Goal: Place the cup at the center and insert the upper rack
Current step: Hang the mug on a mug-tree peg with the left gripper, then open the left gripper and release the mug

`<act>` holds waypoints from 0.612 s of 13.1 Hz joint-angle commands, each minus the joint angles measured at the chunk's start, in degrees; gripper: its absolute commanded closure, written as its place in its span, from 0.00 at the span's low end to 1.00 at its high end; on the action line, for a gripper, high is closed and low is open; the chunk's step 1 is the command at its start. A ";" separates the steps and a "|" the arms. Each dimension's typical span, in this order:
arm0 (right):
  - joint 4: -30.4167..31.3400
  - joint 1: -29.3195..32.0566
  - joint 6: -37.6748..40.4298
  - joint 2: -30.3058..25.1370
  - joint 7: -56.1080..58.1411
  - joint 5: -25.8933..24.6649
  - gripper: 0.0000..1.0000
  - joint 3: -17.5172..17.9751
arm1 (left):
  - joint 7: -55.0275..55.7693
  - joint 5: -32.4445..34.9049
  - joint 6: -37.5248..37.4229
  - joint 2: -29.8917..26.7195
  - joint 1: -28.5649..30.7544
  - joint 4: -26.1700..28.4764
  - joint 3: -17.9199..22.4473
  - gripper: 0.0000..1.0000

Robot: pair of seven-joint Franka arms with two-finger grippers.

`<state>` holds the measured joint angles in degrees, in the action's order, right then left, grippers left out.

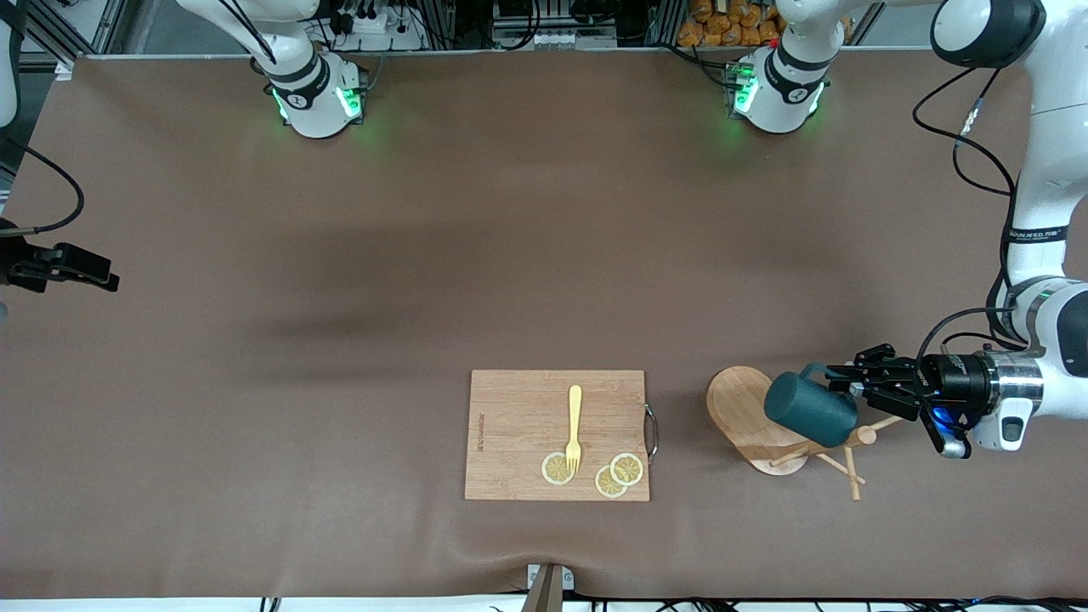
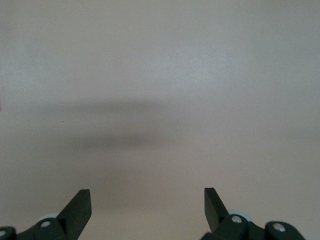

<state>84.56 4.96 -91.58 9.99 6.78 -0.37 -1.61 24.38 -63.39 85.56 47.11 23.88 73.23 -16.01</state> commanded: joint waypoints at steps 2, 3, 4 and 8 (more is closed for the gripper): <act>-0.01 -0.56 0.26 -0.41 -1.15 -1.04 0.00 0.21 | -0.48 -2.26 -0.66 0.44 0.46 -0.37 -0.42 0.00; -0.01 -0.57 0.26 -0.41 -1.15 -1.04 0.00 0.21 | -0.39 -2.26 -0.66 0.36 0.46 -0.37 -0.42 0.00; -0.01 -0.57 0.17 -0.41 -1.15 -1.04 0.00 0.21 | -0.39 -2.26 -0.66 0.18 0.46 -0.37 -0.42 0.00; -0.01 -0.57 0.26 -0.41 -1.15 -1.04 0.00 0.21 | 0.22 -2.00 -0.92 -1.57 1.51 -0.02 -0.86 0.00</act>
<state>84.56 4.77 -91.58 9.99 6.77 -0.37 -1.45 24.38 -64.40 85.45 47.01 24.18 72.73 -16.21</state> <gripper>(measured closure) 0.000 0.000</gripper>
